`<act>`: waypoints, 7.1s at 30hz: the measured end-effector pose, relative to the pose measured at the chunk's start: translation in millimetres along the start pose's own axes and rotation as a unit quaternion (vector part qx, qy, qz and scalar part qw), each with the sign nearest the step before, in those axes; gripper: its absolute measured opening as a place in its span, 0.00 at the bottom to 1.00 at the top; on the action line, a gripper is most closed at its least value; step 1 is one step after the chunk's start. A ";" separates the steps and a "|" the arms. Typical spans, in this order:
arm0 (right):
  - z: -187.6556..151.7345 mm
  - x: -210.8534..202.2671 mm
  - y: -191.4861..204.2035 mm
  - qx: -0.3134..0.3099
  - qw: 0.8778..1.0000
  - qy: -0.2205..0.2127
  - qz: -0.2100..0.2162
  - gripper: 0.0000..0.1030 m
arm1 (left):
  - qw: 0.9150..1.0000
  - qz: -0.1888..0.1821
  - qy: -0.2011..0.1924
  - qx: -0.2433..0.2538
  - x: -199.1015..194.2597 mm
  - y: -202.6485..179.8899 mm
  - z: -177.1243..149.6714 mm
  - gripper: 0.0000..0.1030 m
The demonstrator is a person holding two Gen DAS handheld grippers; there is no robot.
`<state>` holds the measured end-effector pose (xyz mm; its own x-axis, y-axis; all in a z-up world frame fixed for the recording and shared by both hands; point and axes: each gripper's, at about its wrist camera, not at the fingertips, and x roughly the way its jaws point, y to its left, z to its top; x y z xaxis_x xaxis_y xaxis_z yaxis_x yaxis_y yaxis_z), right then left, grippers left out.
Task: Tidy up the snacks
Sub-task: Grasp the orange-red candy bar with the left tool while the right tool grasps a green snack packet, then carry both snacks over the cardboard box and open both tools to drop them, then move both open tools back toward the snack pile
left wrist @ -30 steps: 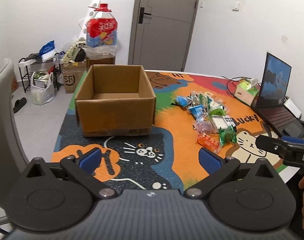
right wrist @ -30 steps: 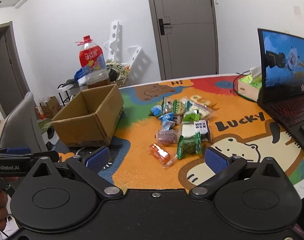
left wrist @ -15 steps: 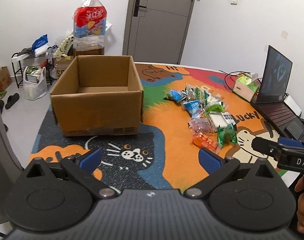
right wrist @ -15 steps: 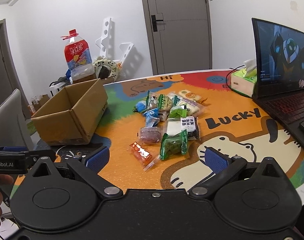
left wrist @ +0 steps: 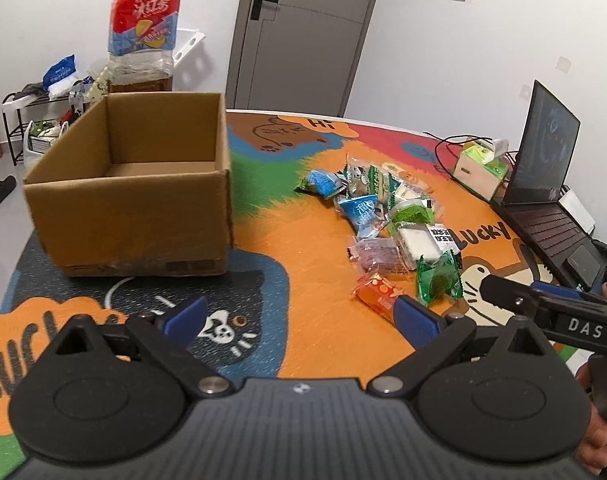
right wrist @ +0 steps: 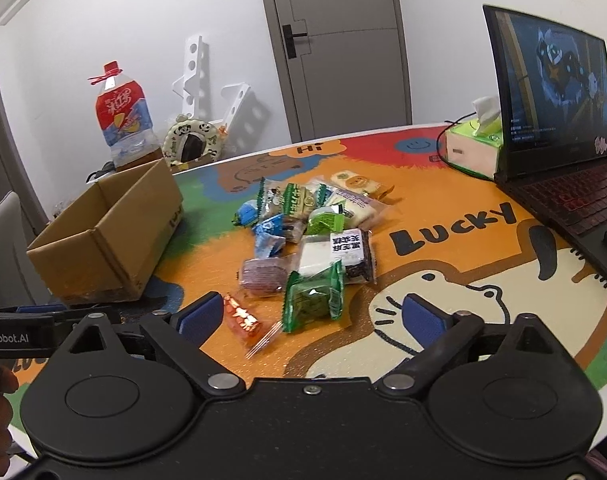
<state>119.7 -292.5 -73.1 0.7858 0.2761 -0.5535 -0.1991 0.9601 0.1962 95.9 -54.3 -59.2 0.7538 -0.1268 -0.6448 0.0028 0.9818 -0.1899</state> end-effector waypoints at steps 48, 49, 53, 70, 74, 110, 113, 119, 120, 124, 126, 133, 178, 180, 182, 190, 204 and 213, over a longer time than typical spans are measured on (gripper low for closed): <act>-11.2 50.8 -59.9 0.055 0.997 0.038 0.039 0.35 | 0.998 0.033 0.048 0.033 92.0 -55.2 -2.6 0.80; -11.5 50.0 -58.6 0.054 0.997 0.039 0.040 0.35 | 0.998 0.033 0.047 0.034 90.5 -54.5 -3.1 0.76; -11.8 46.1 -53.9 0.051 0.997 0.037 0.045 0.35 | 0.998 0.035 0.040 0.036 83.0 -51.1 -6.7 0.51; 0.2 39.2 -17.2 0.025 0.997 0.018 0.066 0.35 | 1.000 -0.004 -0.001 0.006 46.9 -21.9 0.8 0.17; 11.9 40.4 -3.8 0.025 0.996 0.008 0.083 0.35 | 1.000 0.003 -0.018 0.005 33.2 -14.4 14.0 0.17; 90.2 61.6 144.0 -0.039 0.981 -0.042 0.186 0.34 | 0.990 0.064 -0.101 -0.069 -18.8 113.1 85.5 0.17; 92.2 67.8 153.6 -0.042 0.980 -0.039 0.192 0.34 | 0.989 0.071 -0.102 -0.078 -15.6 124.5 86.9 0.17; 93.4 81.9 167.6 -0.047 0.978 -0.028 0.199 0.34 | 0.990 0.070 -0.088 -0.081 -6.2 134.7 90.0 0.19; 93.0 83.9 168.5 -0.047 0.978 -0.026 0.199 0.35 | 0.990 0.072 -0.085 -0.082 -4.5 136.4 90.3 0.21; 90.4 92.9 173.2 -0.047 0.979 -0.016 0.196 0.35 | 0.990 0.070 -0.075 -0.096 -0.8 143.4 88.1 0.21; 89.7 95.8 174.1 -0.045 0.980 -0.013 0.196 0.35 | 0.990 0.069 -0.074 -0.098 -2.5 145.8 87.3 0.22; 90.3 102.2 176.3 -0.025 0.980 -0.010 0.196 0.40 | 0.987 0.077 -0.087 -0.110 -15.9 151.8 83.1 0.32; 44.5 25.1 64.8 0.030 0.993 -0.038 0.105 0.74 | 0.994 0.031 -0.083 -0.060 -28.8 53.3 41.9 0.69; 42.7 22.6 57.0 0.034 0.994 -0.040 0.100 0.74 | 0.995 0.026 -0.081 -0.055 -27.0 46.0 40.0 0.69; 40.9 20.4 48.3 0.040 0.994 -0.041 0.095 0.74 | 0.996 0.022 -0.077 -0.048 -24.5 38.5 38.5 0.69; 33.0 15.5 17.5 0.061 0.994 -0.043 0.076 0.74 | 0.997 0.009 -0.065 -0.027 -11.3 10.3 32.6 0.69; 25.2 15.8 -28.1 0.082 0.995 -0.041 0.047 0.74 | 0.999 -0.001 -0.037 -0.007 19.4 -22.1 27.8 0.69; 19.2 33.7 -42.4 0.078 0.996 -0.016 0.035 0.74 | 1.000 -0.001 -0.014 -0.006 49.9 -30.4 27.8 0.69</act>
<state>165.9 -324.8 -84.5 0.7918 0.3384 -0.5085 -0.1629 0.9193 0.3583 151.7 -86.5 -65.0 0.7725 -0.1251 -0.6226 -0.0028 0.9797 -0.2003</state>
